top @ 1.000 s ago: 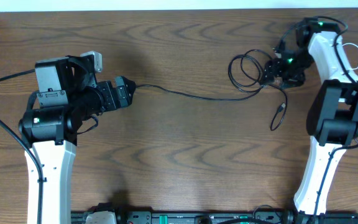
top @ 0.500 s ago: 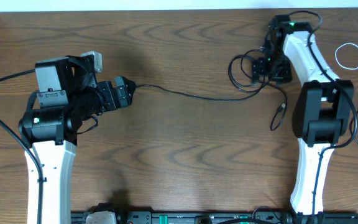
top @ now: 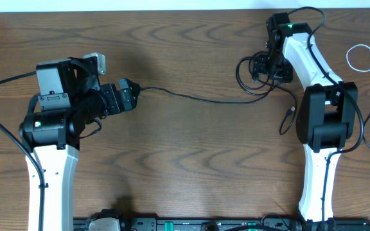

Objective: Untangle cables

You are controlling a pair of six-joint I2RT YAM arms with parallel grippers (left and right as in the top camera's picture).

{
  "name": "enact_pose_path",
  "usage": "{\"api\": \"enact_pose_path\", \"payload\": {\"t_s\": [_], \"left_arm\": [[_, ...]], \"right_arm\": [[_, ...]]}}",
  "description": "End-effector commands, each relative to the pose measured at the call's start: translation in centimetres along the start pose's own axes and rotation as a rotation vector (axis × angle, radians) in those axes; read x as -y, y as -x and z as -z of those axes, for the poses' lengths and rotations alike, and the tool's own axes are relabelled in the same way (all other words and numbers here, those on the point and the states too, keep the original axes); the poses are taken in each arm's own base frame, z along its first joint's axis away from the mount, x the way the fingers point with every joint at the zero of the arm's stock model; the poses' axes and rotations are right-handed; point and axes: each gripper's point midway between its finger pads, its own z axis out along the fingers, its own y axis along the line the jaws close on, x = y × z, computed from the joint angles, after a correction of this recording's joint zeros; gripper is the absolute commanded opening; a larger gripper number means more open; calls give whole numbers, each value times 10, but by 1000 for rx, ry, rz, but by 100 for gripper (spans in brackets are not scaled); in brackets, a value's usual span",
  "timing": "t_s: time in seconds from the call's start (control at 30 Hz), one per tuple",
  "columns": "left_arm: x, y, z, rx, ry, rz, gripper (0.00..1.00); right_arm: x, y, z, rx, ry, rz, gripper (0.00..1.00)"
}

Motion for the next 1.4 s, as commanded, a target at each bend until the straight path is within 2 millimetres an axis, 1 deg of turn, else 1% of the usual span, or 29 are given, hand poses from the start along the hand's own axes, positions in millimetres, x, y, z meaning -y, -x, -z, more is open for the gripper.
{"api": "enact_pose_path", "payload": {"t_s": [0.0,0.13,0.2,0.3,0.5,0.63,0.67,0.73,0.83,0.93,1.03,1.13,1.2,1.27,1.33,1.37], "left_arm": [[1,6,4,16,5,1,98],[1,6,4,16,5,0,98],[1,6,4,16,5,0,98],[1,7,4,17,5,1,98],[1,6,4,16,5,1,98],[1,6,4,16,5,0,98],[1,6,4,16,5,0,98],[1,6,4,16,5,0,98],[1,6,4,16,5,1,98],[1,6,4,16,5,0,98],[1,6,4,16,5,0,98],[1,6,4,16,5,0,98],[1,6,4,16,5,0,98],[1,6,4,16,5,0,98],[1,6,4,16,5,0,98],[1,6,4,16,5,1,98]], "right_arm": [[-1,-9,-8,-21,-36,-7,75],[8,-19,-18,-48,-75,-22,75],[11,-28,-28,-73,-86,-35,74],[13,-36,-40,-90,-88,-59,74],[14,-40,-41,-101,-96,-76,71],[27,-45,-39,-111,-170,-132,70],[30,-46,-38,-109,-189,-147,68],[30,-45,-39,-104,-187,-163,61],[22,-41,-40,-86,-163,-162,36],[11,-36,-41,-60,-136,-150,22],[3,-30,-42,-36,-111,-138,1],[-10,-23,-41,-20,-36,-82,1],[-17,-16,-36,-10,22,-63,1],[-26,-7,-24,3,96,-37,1],[-36,5,-6,27,195,12,1],[-40,11,7,44,244,34,1]]}}
